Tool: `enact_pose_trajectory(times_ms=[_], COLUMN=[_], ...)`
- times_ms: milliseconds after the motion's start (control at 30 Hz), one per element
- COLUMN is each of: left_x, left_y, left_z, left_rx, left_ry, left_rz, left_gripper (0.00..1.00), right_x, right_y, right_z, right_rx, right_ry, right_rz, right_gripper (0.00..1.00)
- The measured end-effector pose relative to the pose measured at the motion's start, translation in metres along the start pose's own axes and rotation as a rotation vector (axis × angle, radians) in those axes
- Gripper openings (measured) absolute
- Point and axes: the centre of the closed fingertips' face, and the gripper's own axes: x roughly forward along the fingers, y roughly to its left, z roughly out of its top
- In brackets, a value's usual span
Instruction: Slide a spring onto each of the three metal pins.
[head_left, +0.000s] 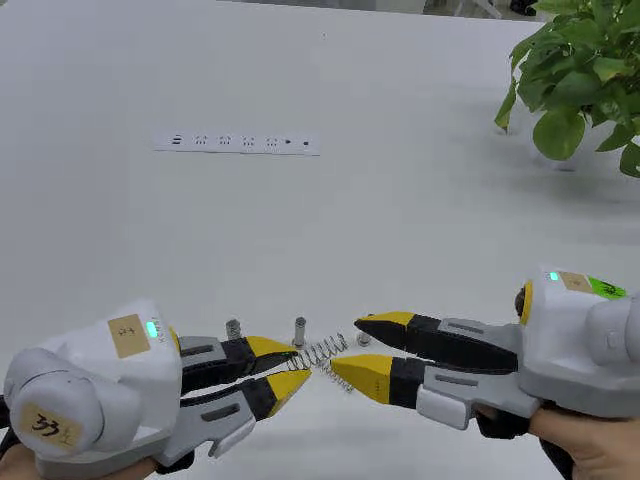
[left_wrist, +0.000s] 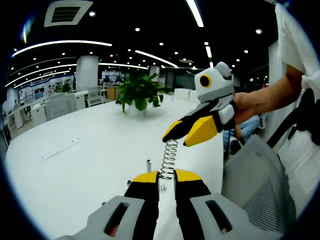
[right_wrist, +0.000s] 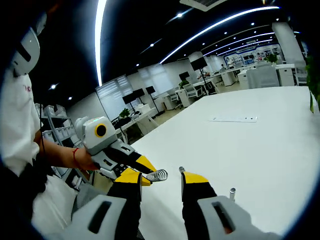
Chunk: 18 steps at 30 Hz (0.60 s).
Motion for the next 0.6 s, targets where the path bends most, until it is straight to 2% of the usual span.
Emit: enact_pose_trajectory(times_ms=[267, 433, 600], left_x=[-0.001, 0.000, 0.001], left_y=[-0.002, -0.004, -0.007], left_z=[0.013, 0.014, 0.014], left_rx=[-0.033, -0.033, -0.030], left_ry=[-0.060, -0.065, -0.066], left_rz=[-0.002, -0.006, -0.012], left_gripper=[0.11, 0.11, 0.11], right_x=[0.005, 0.005, 0.005], right_y=[0.011, 0.012, 0.014], right_z=[0.007, 0.012, 0.013], right_rx=[0.093, 0.128, 0.120], right_ry=[-0.044, -0.074, -0.070], right_rz=[0.038, 0.044, 0.044], right_gripper=[0.23, 0.17, 0.13])
